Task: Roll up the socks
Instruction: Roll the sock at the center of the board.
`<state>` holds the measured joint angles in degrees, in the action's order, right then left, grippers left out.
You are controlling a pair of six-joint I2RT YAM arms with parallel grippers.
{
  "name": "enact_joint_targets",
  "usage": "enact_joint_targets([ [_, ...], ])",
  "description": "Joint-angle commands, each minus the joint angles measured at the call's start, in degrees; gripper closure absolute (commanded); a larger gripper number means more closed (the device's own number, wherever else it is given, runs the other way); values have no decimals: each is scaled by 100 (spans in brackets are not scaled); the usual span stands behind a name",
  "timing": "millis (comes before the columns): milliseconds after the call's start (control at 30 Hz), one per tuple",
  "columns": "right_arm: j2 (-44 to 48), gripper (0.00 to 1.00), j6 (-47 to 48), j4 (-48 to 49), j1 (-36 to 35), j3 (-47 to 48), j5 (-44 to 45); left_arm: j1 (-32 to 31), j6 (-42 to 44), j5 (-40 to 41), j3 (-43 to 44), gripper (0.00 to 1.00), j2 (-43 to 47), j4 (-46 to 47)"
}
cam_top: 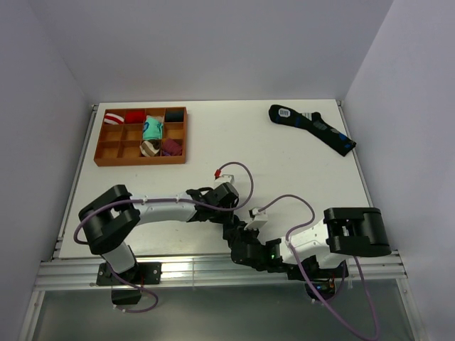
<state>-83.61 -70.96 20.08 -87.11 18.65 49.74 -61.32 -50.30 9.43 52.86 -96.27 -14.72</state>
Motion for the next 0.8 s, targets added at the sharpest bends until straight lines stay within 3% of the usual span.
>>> enact_joint_targets([
  [0, -322, 74, -340, -804, 10, -371, -965, 59, -190, 208, -223, 56, 178, -303],
  [767, -577, 76, -700, -751, 89, -503, -1247, 147, -445, 296, -821, 45, 1057, 180],
])
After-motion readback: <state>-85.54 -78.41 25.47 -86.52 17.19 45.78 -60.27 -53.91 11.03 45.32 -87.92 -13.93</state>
